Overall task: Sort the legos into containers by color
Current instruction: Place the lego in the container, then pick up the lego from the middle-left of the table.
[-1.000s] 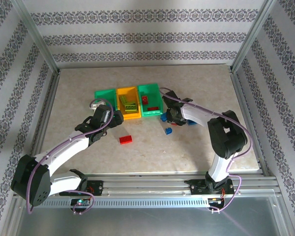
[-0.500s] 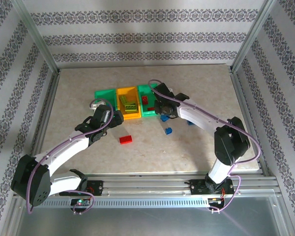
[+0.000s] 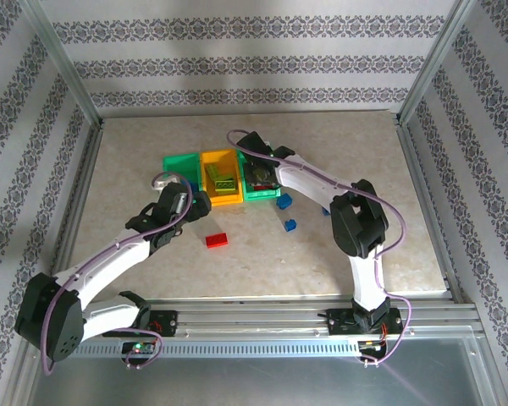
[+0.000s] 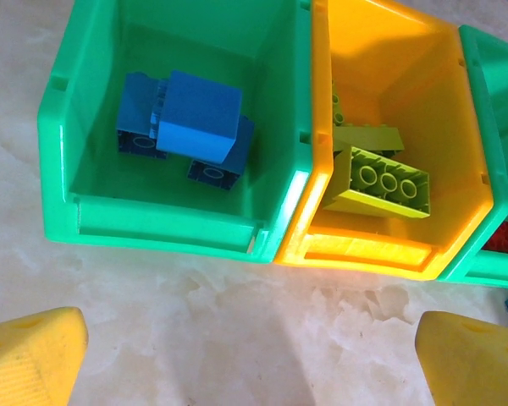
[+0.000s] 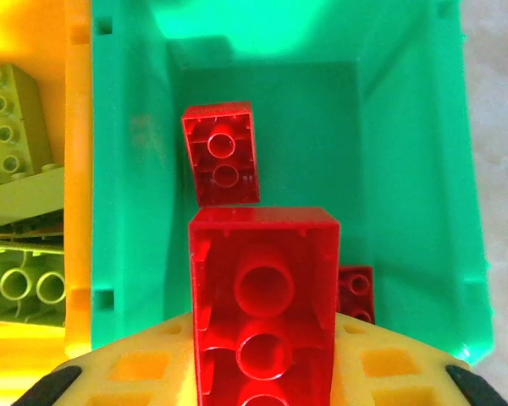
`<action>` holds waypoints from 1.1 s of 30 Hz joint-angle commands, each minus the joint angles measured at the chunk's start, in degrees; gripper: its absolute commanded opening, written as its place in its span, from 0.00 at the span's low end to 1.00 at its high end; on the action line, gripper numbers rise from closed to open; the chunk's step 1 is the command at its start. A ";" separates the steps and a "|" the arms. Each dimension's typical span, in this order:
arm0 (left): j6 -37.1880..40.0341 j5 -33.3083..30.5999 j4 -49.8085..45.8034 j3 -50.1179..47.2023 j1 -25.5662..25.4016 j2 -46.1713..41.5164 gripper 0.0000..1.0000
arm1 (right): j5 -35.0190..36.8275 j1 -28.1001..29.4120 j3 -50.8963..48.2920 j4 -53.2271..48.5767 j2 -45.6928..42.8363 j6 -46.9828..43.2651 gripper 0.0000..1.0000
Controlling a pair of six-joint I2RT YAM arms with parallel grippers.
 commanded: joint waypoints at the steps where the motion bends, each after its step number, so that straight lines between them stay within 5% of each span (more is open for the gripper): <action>1: 1.71 0.92 -1.59 -0.76 0.82 -1.25 1.00 | 1.87 -0.16 3.40 -2.30 2.07 -2.06 0.32; 17: 24.09 13.26 -5.80 0.21 0.95 -2.68 1.00 | 2.58 -0.63 3.65 -3.16 -0.38 -1.94 0.49; 33: 18.25 18.62 -20.33 -1.35 -1.73 -3.83 0.99 | 7.20 -0.93 -18.97 2.16 -26.04 3.31 0.71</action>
